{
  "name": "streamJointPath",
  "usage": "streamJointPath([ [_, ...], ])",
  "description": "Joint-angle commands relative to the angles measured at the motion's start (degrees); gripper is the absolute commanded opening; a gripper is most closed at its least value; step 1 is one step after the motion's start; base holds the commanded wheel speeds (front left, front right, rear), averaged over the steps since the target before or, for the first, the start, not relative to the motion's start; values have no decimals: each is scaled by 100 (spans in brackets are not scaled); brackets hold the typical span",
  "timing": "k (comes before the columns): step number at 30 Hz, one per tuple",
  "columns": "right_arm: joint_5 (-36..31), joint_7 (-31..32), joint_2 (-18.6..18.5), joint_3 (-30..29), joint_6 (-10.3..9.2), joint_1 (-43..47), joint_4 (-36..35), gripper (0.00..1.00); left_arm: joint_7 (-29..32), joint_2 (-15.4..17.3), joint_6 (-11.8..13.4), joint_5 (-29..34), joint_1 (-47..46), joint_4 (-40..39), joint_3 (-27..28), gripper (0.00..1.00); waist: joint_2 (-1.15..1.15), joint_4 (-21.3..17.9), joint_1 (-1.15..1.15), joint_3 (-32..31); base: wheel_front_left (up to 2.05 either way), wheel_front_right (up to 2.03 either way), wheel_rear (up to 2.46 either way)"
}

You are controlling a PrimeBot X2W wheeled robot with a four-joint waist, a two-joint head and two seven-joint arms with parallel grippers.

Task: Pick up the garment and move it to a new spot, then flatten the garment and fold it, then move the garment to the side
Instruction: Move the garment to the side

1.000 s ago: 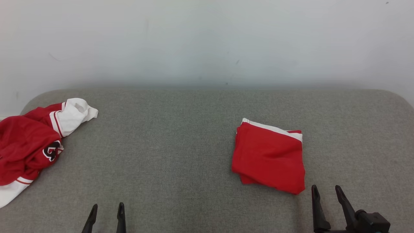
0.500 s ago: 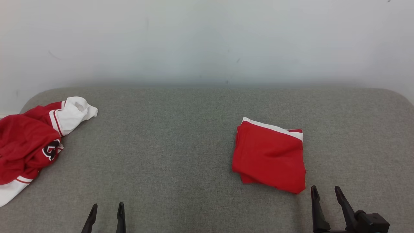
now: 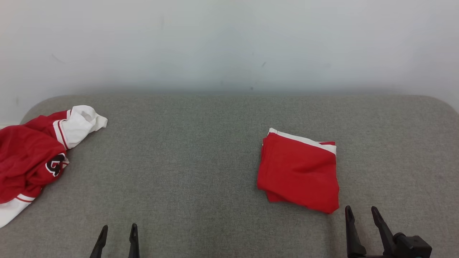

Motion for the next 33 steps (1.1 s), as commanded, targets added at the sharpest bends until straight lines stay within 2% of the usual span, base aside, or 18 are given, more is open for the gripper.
streamJointPath([
  [1,24,0,12,5,-9,-50,24,100,-19,-4,-9,-23,-32,8,20,100,0,-3,0,10,0,0,0],
  [7,-55,0,12,17,-9,-344,107,100,-19,-4,-8,-33,-67,19,-11,100,0,8,0,51,0,0,0],
  [12,-271,0,-81,-88,-9,-1116,505,100,-19,-5,-25,-10,-250,17,-96,100,0,102,0,284,0,0,0],
  [21,-350,1,-386,-249,-9,-2316,2106,100,-19,-4,-47,-62,-504,71,-267,100,0,368,0,658,0,0,0],
  [33,-104,20,-455,-406,-9,-3376,4414,100,-19,-4,-41,-75,-637,131,-324,100,0,478,0,776,0,0,0],
])
